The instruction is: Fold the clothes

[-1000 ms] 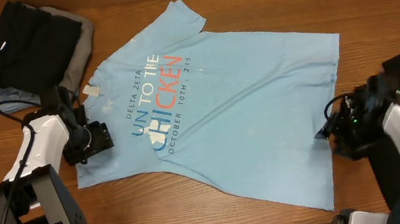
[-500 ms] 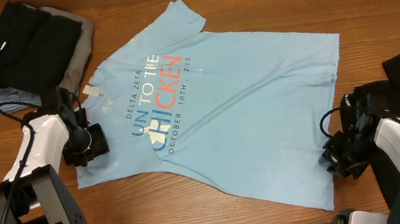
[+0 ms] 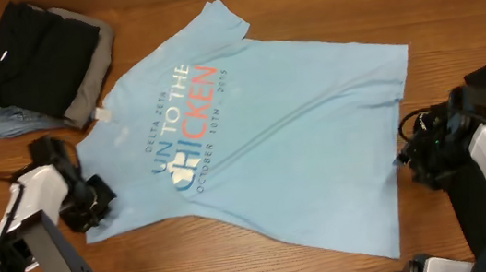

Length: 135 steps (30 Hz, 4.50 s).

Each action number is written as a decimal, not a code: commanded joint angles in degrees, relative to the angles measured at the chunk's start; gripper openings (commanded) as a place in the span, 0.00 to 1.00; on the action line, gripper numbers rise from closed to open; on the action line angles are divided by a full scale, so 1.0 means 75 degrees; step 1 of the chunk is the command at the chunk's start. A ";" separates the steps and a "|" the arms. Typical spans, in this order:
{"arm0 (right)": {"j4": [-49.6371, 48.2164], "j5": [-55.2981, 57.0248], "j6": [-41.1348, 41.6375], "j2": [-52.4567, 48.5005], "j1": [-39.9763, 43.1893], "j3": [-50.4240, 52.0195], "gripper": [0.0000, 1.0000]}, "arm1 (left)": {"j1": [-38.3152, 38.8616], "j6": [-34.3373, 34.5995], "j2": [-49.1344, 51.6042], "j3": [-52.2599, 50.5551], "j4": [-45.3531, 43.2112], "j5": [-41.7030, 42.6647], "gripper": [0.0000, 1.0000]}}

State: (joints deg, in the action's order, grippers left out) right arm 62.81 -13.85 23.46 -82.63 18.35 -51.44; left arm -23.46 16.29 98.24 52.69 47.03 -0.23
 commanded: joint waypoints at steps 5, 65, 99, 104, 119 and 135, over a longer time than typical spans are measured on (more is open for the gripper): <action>-0.0035 -0.0338 -0.0181 0.0143 -0.0003 -0.0265 0.59 | -0.1929 0.0321 0.0187 -0.0376 0.0490 -0.0146 0.04; 0.1046 -0.1591 -0.0965 0.0629 -0.0944 -0.2241 0.63 | -0.0297 -0.0568 -0.0624 0.1524 0.1976 -0.0230 0.54; 0.1271 -0.0903 -0.0930 0.0632 -0.0944 -0.2238 0.63 | -0.0254 -0.0953 -0.0216 0.0778 0.0799 0.0635 0.17; 0.1367 -0.0702 -0.0901 0.0629 -0.0935 -0.2238 0.64 | -0.0254 -0.1070 -0.0216 0.1253 0.1239 0.0632 0.25; 0.1448 -0.0705 -0.0901 0.0632 -0.0935 -0.2238 0.64 | -0.0254 -0.1139 -0.0210 -0.0020 0.0239 0.0574 0.38; 0.1472 -0.0705 -0.0903 0.0632 -0.0935 -0.2238 0.64 | -0.0268 -0.1139 -0.0216 0.0248 0.0259 0.0554 0.59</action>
State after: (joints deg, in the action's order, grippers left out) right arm 73.97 -19.46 16.71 -78.59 11.49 -66.74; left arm -25.87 7.81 96.55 53.15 49.89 3.86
